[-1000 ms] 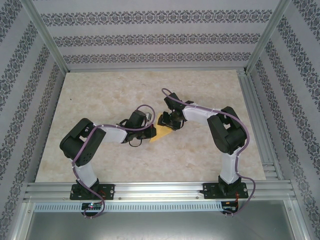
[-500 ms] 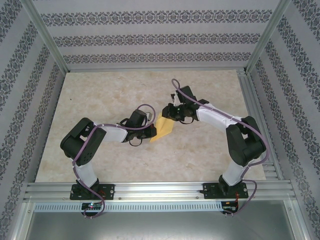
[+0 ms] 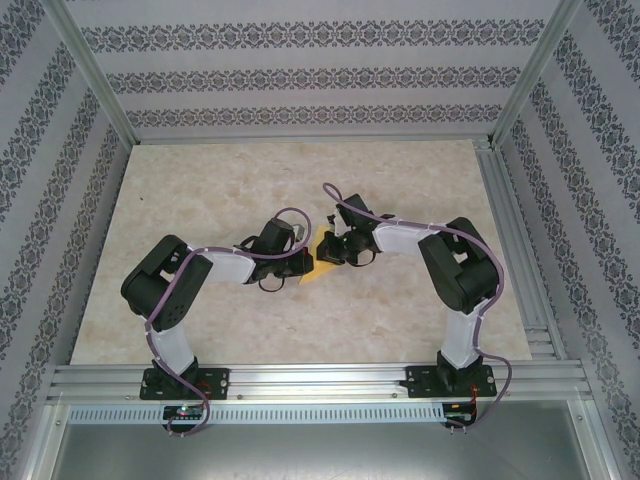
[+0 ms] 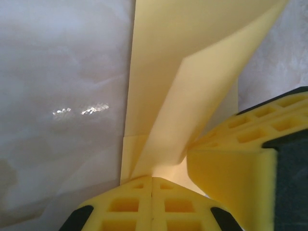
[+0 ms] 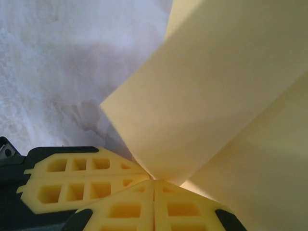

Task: Fold a paper plane with a square sheet of paper (pick it up from the middle)
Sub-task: Fourth fold the wing at the center of the table.

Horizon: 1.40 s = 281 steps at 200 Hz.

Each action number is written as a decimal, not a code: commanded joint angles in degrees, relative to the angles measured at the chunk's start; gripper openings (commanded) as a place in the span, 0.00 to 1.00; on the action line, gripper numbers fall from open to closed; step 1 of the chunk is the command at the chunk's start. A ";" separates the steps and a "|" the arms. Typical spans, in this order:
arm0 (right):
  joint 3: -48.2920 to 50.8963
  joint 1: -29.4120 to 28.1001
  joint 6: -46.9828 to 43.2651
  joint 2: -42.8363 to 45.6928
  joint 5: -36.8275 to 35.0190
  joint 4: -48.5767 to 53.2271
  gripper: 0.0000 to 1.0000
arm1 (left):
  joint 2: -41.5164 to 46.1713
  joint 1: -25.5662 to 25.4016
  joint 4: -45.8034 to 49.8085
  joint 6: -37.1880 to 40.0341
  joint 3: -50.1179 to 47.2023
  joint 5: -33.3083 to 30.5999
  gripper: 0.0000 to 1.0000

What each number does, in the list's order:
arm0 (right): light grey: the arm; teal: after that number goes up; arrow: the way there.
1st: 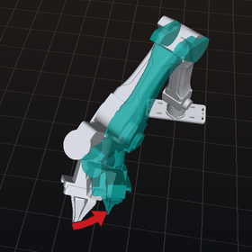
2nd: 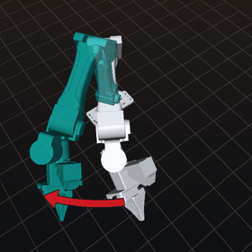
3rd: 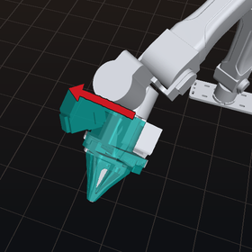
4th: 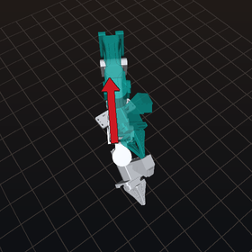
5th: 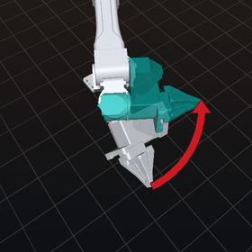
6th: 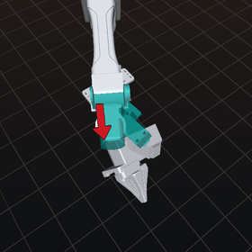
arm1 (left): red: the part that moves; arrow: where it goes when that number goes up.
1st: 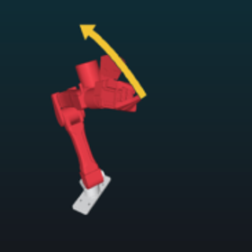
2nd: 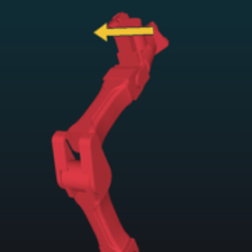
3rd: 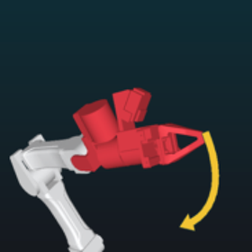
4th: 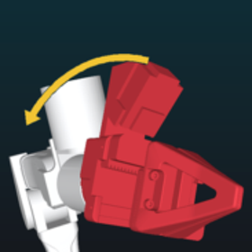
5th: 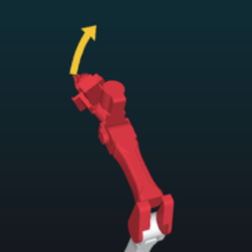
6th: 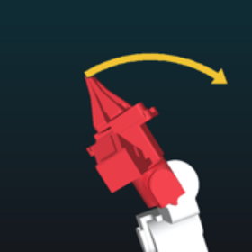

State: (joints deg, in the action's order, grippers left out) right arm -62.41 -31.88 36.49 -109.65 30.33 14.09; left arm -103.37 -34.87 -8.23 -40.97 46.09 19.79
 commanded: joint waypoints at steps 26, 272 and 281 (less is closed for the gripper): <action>-0.37 -0.06 0.85 -2.55 -1.32 -1.03 0.08 | -2.98 0.51 7.04 1.02 -0.87 -0.74 0.00; -7.10 4.92 -1.74 -2.73 -4.57 3.09 0.08 | -2.87 0.51 8.32 2.47 -0.90 0.26 0.00; -7.02 5.37 -1.88 -3.73 -4.61 2.97 0.08 | -2.83 0.51 8.32 2.48 -0.90 0.41 0.00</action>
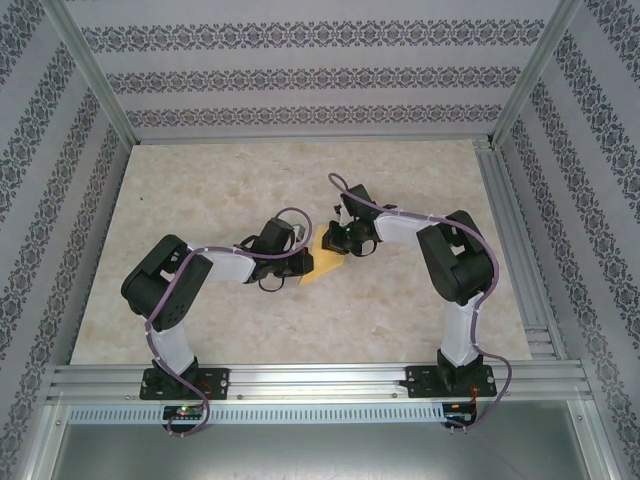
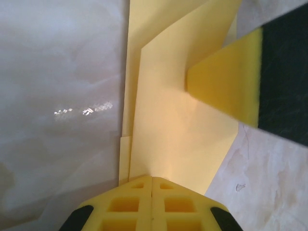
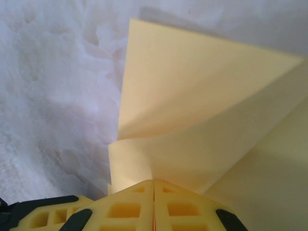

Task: Fold a paper plane with a square sheet of paper (pick it up from the middle)
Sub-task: Fourth fold the wing at the center of the table.

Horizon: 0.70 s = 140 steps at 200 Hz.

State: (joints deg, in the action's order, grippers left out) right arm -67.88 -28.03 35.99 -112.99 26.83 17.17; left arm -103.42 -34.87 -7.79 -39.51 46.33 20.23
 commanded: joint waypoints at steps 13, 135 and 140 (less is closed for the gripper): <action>-1.47 1.90 -1.66 -1.68 -1.64 -0.24 0.08 | -2.84 0.47 7.93 1.09 -1.21 -0.04 0.00; -4.48 5.47 -2.42 -3.94 -2.30 -0.29 0.08 | -2.58 0.42 7.81 1.19 -1.67 0.48 0.00; -4.39 5.61 -2.48 -4.41 -2.30 -0.29 0.08 | -2.55 0.42 7.87 1.24 -1.68 0.43 0.00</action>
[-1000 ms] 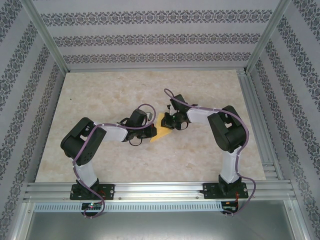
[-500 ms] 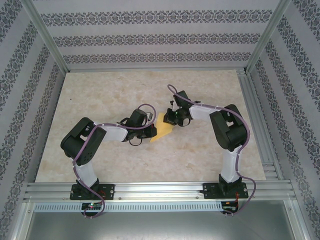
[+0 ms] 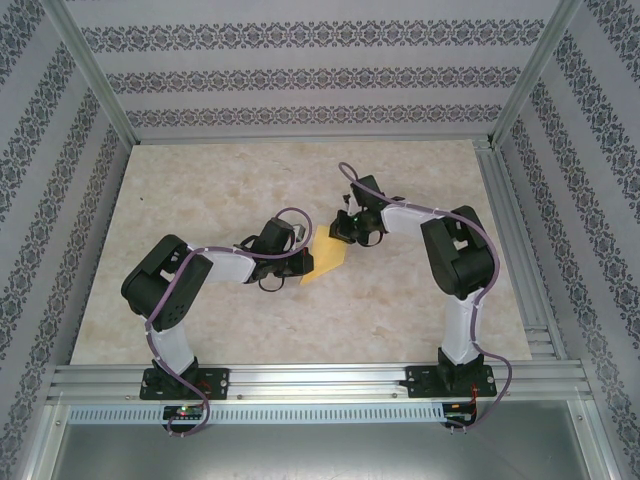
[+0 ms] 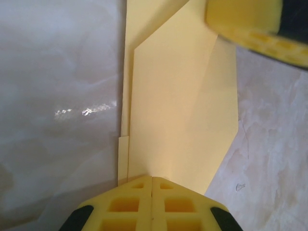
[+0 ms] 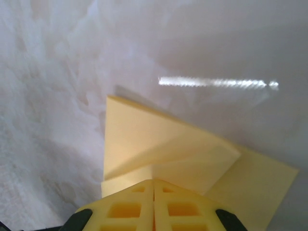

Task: Fold a paper plane with a square sheet of paper (pick it up from the middle)
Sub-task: Fourth fold the wing at the center of the table.

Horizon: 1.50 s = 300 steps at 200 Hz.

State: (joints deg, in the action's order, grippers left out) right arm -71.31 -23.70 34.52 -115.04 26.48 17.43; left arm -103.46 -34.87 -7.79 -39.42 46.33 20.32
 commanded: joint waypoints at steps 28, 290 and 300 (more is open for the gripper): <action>-0.59 2.43 -1.31 -4.26 -2.79 -0.70 0.08 | -2.44 0.41 7.88 1.12 -1.83 0.51 0.00; 6.88 -5.38 3.58 4.49 2.17 -5.99 0.15 | -1.50 0.27 7.73 1.04 -1.14 0.91 0.00; 7.05 -5.86 4.28 3.51 2.88 -6.88 0.14 | -1.49 0.28 7.68 1.04 -1.08 0.91 0.00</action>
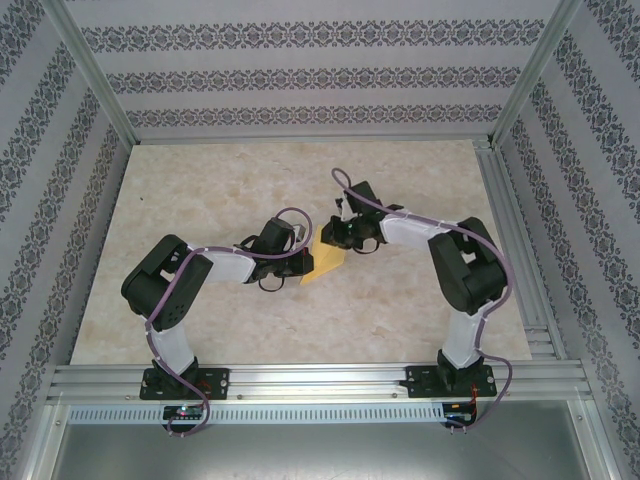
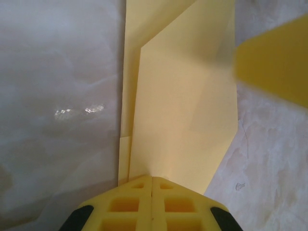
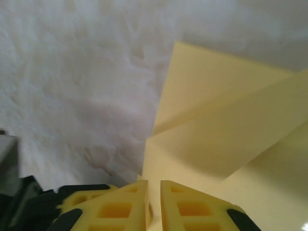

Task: Fold a paper plane with a square sheet of paper (pick it up from the middle)
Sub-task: Fourth fold the wing at the center of the table.

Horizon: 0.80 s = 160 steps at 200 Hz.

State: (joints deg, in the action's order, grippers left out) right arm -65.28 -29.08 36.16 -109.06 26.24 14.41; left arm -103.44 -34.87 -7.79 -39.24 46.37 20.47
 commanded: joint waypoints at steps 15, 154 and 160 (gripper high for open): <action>1.44 -0.71 3.33 -3.50 3.73 -4.99 0.13 | -1.49 0.33 7.66 0.88 -1.28 0.80 0.00; 3.49 -0.72 2.74 -8.23 -3.45 0.74 0.11 | 4.32 -1.27 12.48 1.17 6.49 6.96 0.20; 3.41 -0.71 2.98 -8.35 -3.71 0.86 0.11 | 3.75 -1.57 12.66 1.27 6.58 6.89 0.20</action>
State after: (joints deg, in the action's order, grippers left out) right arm -63.26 -29.52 38.94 -112.97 28.16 11.68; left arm -98.06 -35.05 1.98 -38.83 51.42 25.67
